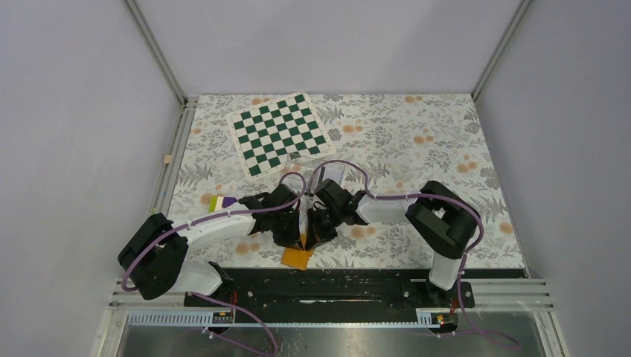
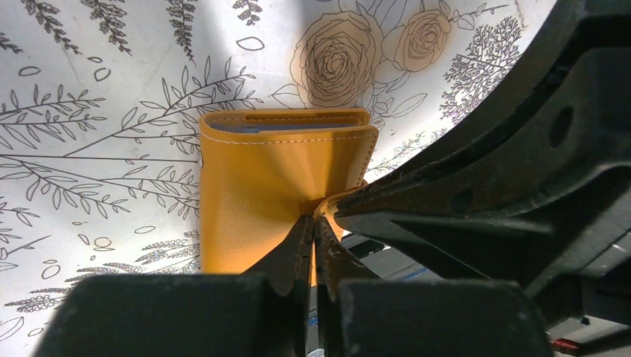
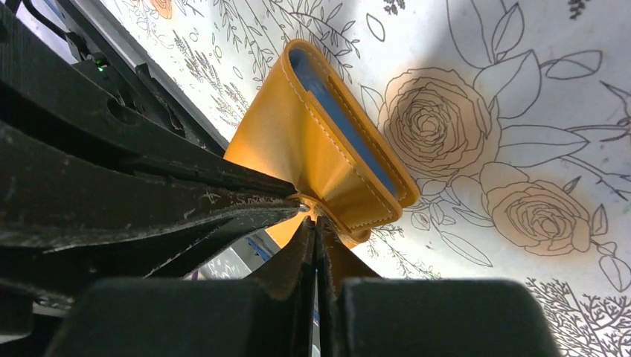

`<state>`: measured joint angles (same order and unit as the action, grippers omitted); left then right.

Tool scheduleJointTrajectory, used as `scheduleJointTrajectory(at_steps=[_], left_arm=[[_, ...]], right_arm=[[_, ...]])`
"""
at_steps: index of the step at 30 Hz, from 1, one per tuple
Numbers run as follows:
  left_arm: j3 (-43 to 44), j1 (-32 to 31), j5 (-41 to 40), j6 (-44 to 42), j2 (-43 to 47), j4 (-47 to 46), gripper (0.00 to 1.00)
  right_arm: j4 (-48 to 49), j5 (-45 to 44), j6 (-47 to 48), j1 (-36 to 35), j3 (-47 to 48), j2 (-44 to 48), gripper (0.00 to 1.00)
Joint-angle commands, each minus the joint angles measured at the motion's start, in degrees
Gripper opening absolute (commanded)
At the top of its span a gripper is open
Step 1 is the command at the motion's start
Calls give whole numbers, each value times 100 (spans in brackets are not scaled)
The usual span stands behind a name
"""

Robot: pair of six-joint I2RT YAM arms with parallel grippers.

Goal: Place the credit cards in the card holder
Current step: Close the card holder at the center of the board.

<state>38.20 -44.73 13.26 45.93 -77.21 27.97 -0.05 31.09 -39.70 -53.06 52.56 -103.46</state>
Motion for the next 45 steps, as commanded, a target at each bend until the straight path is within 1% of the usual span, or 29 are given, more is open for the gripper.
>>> scheduleJointTrajectory(at_steps=[1, 3, 7, 9, 12, 16, 22, 28, 38, 45], left_arm=[[-60, 41, -145, -95, 41, 139, 0], [-37, 53, -107, -78, 87, 123, 3], [-13, 135, 43, -42, 224, -14, 15], [-14, 200, 145, -32, 292, -52, 19], [-29, 285, 204, -44, 406, -26, 21], [-112, 377, 417, -98, 490, -58, 21], [-326, 432, 1043, -93, 338, -394, 21], [-371, 433, 991, -78, 183, -457, 20], [-303, 447, 526, -43, 118, -433, 19], [-317, 469, 594, -32, 55, -633, 15]], right_arm=[[-334, -91, 166, -86, 287, -165, 0], [-415, -152, 190, -98, 294, -183, 0], [-608, -320, 255, -110, 324, -195, 0], [-658, -347, 261, -109, 334, -222, 0], [-669, -336, 263, -119, 351, -251, 0], [-669, -332, 261, -125, 363, -245, 0], [-669, -313, 255, -126, 383, -241, 0], [-656, -266, 254, -135, 405, -232, 0], [-610, -176, 235, -139, 396, -245, 0], [-588, -148, 233, -143, 403, -237, 0]])
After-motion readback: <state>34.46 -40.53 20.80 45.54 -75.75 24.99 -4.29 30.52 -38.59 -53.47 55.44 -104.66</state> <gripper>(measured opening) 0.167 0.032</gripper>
